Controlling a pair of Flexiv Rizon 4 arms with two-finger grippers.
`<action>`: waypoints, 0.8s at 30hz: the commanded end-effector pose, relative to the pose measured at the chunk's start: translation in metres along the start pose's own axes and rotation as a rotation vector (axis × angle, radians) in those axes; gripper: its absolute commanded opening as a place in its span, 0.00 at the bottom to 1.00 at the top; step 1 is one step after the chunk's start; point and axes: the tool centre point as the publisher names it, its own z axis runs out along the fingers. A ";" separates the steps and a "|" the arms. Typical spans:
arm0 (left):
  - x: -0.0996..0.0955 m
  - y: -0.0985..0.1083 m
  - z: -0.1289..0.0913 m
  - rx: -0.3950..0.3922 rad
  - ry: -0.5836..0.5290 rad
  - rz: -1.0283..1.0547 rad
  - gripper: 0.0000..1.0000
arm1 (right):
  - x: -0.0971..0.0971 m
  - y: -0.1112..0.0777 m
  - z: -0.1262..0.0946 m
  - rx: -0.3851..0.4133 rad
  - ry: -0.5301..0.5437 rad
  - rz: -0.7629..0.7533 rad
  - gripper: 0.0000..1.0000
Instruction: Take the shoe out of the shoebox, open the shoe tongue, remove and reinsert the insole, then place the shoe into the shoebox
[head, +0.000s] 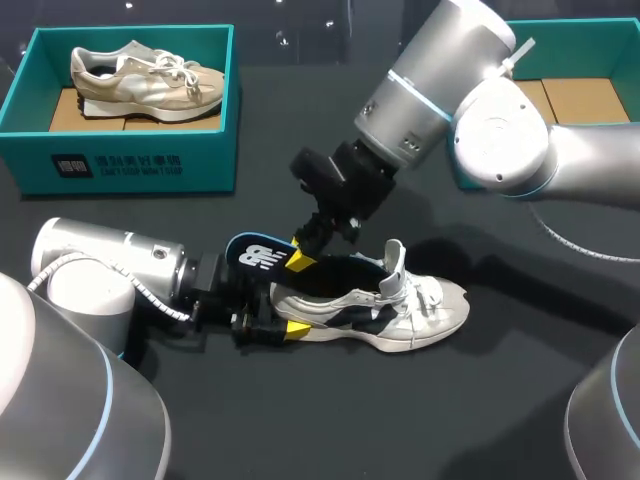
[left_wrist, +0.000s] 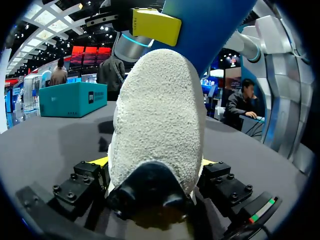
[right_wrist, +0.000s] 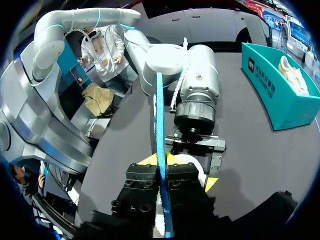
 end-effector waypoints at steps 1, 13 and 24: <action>-0.002 0.002 0.000 -0.002 0.000 0.000 0.00 | -0.001 0.015 -0.005 0.021 0.017 -0.028 0.00; -0.002 0.002 0.000 -0.002 0.000 0.000 0.00 | 0.016 0.070 -0.043 -0.124 -0.055 -0.225 0.00; -0.002 0.002 0.000 -0.002 0.000 0.000 0.00 | 0.045 0.097 -0.088 -0.395 -0.126 -0.333 0.00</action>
